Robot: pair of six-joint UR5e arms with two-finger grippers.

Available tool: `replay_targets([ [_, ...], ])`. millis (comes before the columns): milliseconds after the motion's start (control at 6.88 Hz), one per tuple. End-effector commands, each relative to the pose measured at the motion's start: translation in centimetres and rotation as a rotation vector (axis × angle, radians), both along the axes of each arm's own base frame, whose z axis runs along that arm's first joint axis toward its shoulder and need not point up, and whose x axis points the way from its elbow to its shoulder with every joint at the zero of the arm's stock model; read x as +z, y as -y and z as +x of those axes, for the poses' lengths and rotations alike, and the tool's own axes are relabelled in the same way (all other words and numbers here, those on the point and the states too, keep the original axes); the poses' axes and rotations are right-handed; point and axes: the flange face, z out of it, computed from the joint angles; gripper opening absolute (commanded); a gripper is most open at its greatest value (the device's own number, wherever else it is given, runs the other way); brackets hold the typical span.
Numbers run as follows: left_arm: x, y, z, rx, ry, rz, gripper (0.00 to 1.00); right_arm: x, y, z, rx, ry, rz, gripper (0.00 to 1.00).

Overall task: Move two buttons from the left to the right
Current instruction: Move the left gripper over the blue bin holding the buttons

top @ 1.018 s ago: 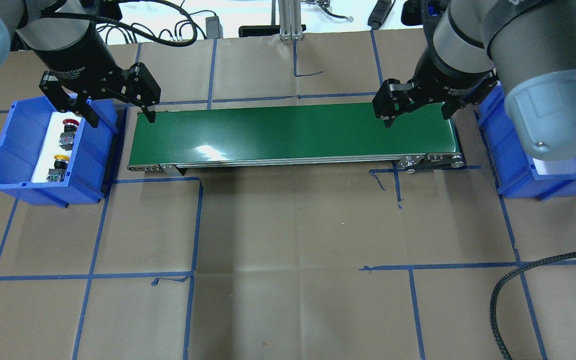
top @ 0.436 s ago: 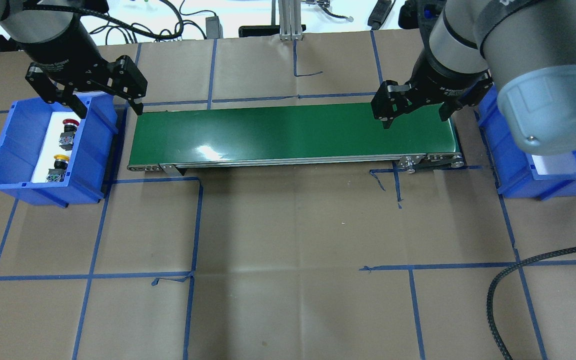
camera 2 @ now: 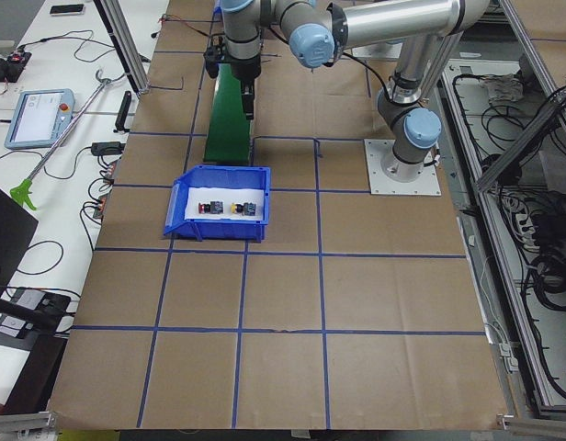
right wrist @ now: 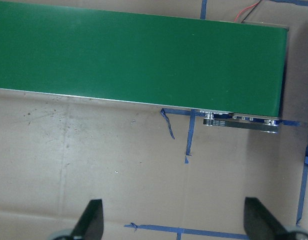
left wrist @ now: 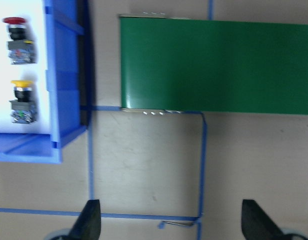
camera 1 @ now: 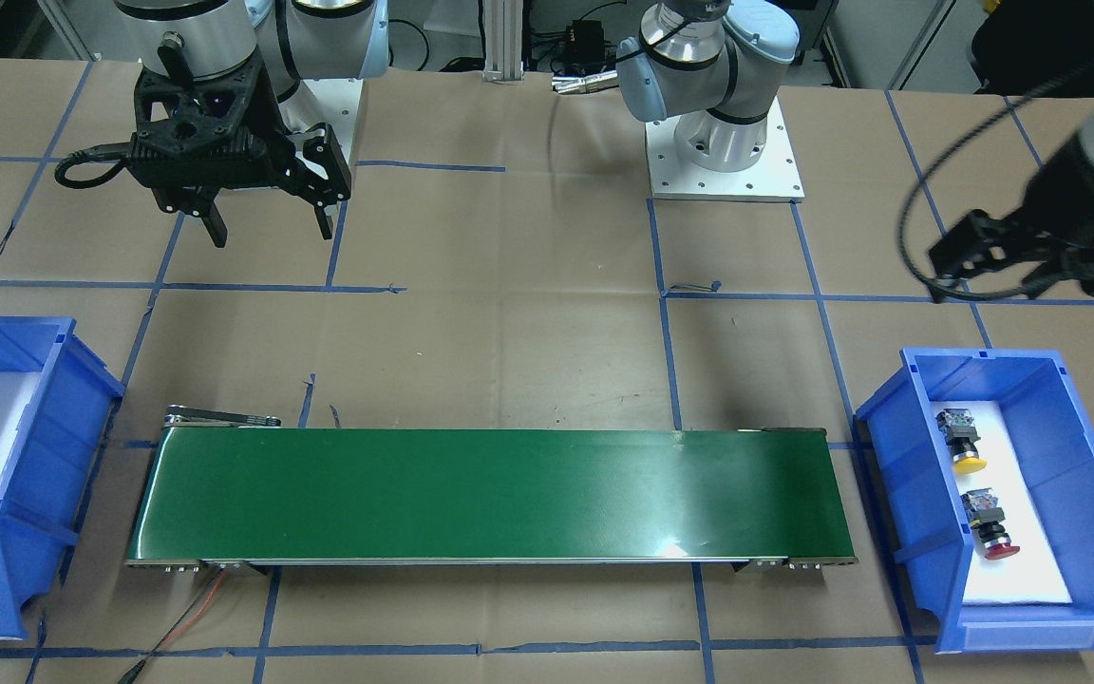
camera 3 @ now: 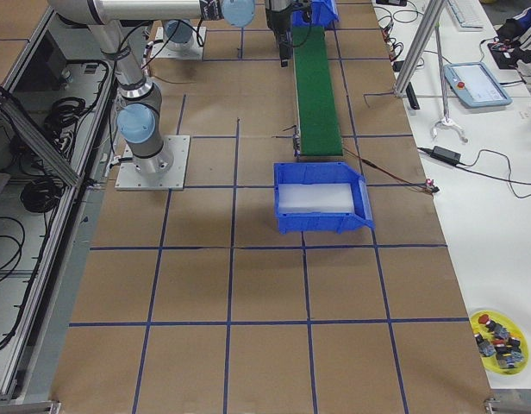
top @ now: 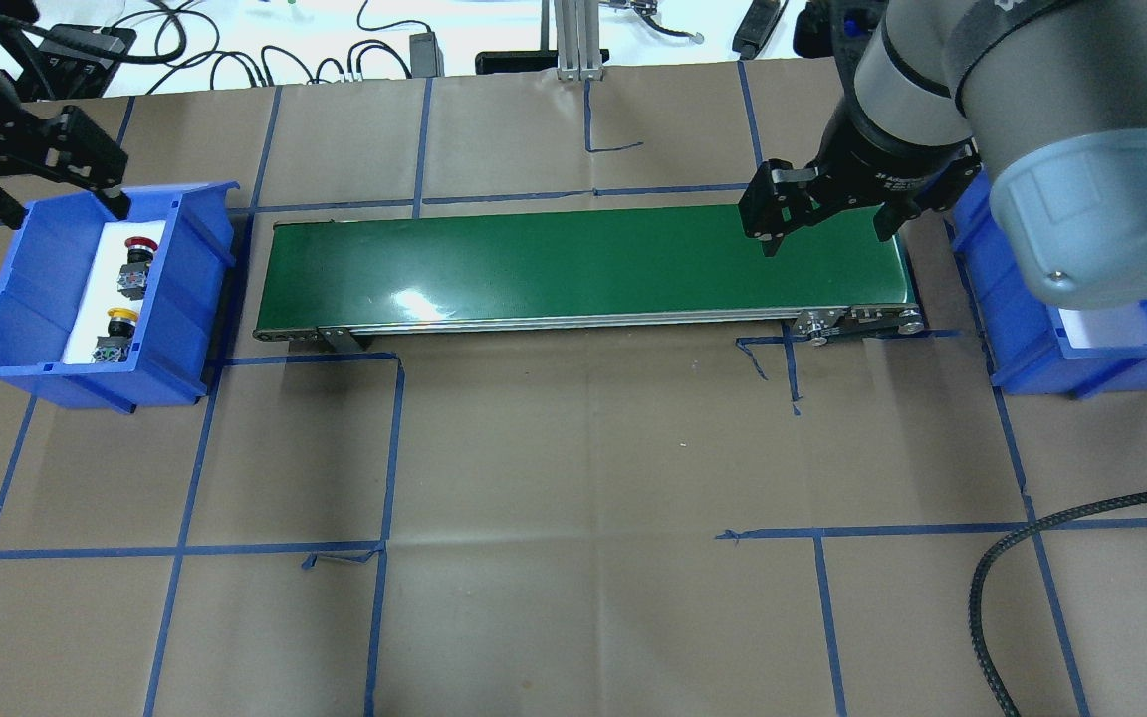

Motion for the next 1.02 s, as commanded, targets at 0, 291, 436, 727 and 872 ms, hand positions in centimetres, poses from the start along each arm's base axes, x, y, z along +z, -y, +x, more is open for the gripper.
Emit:
replay_targets([
  [0,-2.8,0.9,7.6,-0.027,0.005,-0.005,1.00,0.1,0.0,0.0,0.000,0.000,-0.002,1.00],
  [291,-7.0,2.4,10.0,-0.046,-0.002,-0.010,1.00,0.1,0.0,0.0,0.000,0.000,-0.002,1.00],
  [436,-9.9,4.0,10.9,-0.048,0.002,-0.020,1.00,0.1,0.0,0.1,0.002,0.002,-0.004,1.00],
  [727,-14.5,5.5,11.8,-0.046,-0.030,-0.030,1.00,0.1,0.0,0.1,0.002,0.002,-0.004,1.00],
  [872,-16.6,5.1,12.6,-0.040,-0.032,-0.035,1.00,0.1,0.0,0.1,0.002,0.000,-0.004,1.00],
])
